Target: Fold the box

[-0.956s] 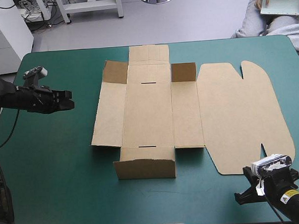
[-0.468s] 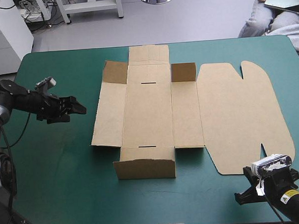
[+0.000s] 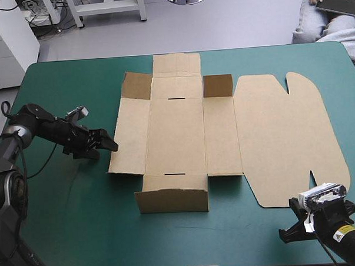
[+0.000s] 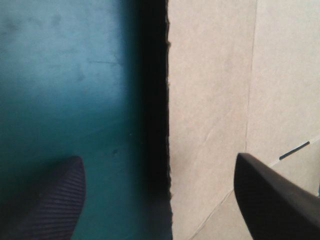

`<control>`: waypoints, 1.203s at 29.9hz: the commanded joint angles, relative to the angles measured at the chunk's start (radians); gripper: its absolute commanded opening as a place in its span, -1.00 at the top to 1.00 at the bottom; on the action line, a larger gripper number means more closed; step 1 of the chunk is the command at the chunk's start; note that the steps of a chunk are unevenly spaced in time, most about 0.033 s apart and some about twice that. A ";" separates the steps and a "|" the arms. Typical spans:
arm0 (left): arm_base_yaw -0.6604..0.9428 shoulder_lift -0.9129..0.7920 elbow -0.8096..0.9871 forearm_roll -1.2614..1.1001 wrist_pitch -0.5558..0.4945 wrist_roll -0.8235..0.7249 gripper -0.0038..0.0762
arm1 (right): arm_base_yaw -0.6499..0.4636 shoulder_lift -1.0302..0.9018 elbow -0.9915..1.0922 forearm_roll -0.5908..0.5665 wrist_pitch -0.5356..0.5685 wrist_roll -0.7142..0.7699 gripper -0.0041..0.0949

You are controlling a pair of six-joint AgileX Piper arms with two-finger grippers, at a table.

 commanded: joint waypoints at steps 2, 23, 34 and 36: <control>-0.046 -0.007 -0.019 -0.066 0.043 0.007 -0.55 | -0.005 0.011 -0.028 0.009 -0.058 -0.008 0.96; -0.150 0.057 -0.021 -0.197 0.026 0.060 -0.30 | -0.005 0.011 -0.028 0.009 -0.058 -0.008 0.96; -0.150 0.057 -0.021 -0.191 -0.056 0.026 0.93 | -0.005 0.011 -0.028 0.009 -0.058 -0.008 0.96; -0.150 0.057 -0.021 -0.186 -0.054 0.055 0.93 | -0.005 0.011 -0.028 0.009 -0.058 -0.008 0.96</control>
